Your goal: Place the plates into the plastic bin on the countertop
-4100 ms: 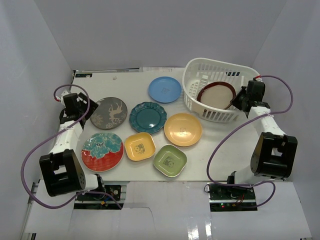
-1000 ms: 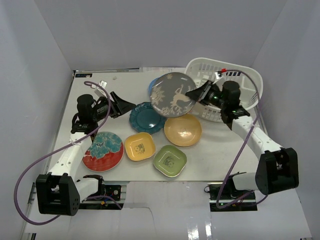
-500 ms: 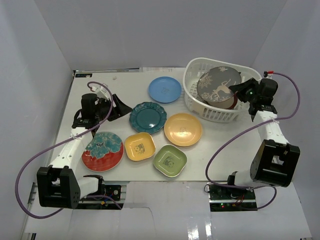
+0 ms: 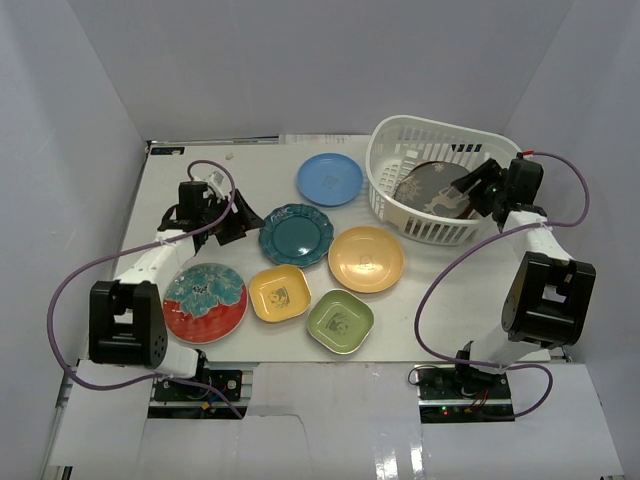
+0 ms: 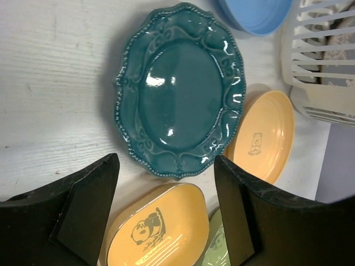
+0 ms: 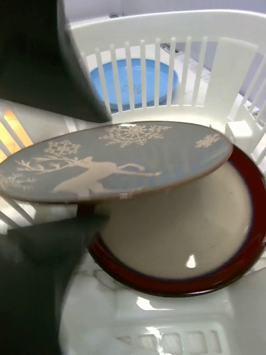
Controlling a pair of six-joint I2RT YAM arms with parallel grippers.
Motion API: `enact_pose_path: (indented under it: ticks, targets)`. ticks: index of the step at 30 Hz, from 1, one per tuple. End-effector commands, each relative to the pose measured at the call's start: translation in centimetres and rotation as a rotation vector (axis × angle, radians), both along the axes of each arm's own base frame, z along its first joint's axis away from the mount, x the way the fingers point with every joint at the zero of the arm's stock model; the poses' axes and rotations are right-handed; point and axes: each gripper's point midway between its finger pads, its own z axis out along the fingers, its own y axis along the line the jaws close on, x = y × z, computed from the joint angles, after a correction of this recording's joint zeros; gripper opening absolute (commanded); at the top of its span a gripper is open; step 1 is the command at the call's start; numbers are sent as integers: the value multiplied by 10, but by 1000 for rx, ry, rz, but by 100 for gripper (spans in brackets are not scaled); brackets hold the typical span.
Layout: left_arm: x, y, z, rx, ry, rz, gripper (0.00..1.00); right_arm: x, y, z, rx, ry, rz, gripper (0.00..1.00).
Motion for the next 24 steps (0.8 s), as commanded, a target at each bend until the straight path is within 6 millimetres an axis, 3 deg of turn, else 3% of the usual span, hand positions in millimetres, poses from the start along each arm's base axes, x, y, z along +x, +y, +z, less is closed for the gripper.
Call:
enact_pose_path:
  ticks: [1, 3, 4, 9, 10, 11, 13, 14, 15, 20, 23, 24]
  targets:
    - [17, 4, 10, 42, -27, 17, 80, 21, -13, 39, -85, -119, -15, 82]
    - [22, 8, -3, 68, 13, 29, 80, 20, -20, 37, -139, -104, -44, 95]
    - [27, 8, -1, 72, 11, 30, 80, 20, -23, 37, -160, -90, -56, 97]
    - [40, 11, -19, 148, 49, 23, 79, 22, -37, 42, -337, -33, -148, 92]
    - [44, 14, -25, 174, 68, 29, 79, 24, -31, 45, -394, -33, -138, 91]
    - [45, 15, -27, 185, 73, 23, 79, 25, -41, 51, -464, -18, -199, 91]
    - [48, 16, -36, 213, 91, 9, 78, 29, -36, 51, -592, 7, -195, 90]
    - [49, 16, -38, 222, 92, -2, 78, 30, -43, 60, -649, 19, -236, 90]
    - [49, 16, -40, 226, 94, -7, 77, 34, -46, 52, -679, 48, -231, 90]
    - [48, 2, -56, 184, 129, -88, 75, 38, -13, 57, -613, -6, -137, 92]
    - [48, -14, -60, 116, 144, -151, 72, 29, 22, 75, -510, -127, -44, 99]
    - [48, -17, -67, 101, 164, -162, 72, 21, 32, 93, -481, -185, -23, 98]
